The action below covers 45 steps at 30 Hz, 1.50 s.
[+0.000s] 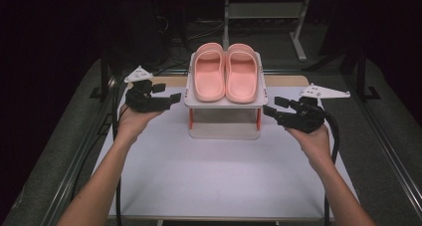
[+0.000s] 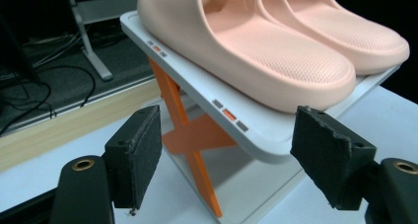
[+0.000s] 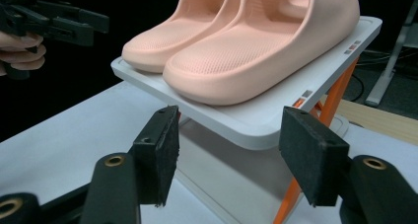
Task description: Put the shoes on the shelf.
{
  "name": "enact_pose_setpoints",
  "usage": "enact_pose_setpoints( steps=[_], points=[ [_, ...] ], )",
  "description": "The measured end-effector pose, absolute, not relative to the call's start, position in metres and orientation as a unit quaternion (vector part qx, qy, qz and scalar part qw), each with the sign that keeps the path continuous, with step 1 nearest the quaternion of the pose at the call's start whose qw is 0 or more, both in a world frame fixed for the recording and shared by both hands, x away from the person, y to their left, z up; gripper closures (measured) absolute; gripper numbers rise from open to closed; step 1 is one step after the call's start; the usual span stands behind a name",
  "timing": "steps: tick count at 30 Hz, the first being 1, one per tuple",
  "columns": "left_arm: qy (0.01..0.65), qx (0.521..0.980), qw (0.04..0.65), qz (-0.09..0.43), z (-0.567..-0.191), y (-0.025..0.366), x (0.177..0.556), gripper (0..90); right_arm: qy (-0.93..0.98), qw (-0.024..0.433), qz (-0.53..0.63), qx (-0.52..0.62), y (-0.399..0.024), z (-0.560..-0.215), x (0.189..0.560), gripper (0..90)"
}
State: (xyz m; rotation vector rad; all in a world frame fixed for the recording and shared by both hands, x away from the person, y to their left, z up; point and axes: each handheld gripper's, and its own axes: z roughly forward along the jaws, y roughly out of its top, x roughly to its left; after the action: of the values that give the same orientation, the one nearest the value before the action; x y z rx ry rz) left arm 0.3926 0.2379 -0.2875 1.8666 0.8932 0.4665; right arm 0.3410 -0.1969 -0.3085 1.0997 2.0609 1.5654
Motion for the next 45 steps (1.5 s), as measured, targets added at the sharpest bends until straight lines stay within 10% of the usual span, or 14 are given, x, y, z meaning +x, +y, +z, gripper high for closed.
enact_pose_setpoints(
  steps=[45],
  points=[
    [0.373,0.772,0.479,0.186,-0.327,0.255,0.351,17.6,0.731,0.170,0.533,0.392,-0.203,-0.347,0.307,27.7]
  ],
)
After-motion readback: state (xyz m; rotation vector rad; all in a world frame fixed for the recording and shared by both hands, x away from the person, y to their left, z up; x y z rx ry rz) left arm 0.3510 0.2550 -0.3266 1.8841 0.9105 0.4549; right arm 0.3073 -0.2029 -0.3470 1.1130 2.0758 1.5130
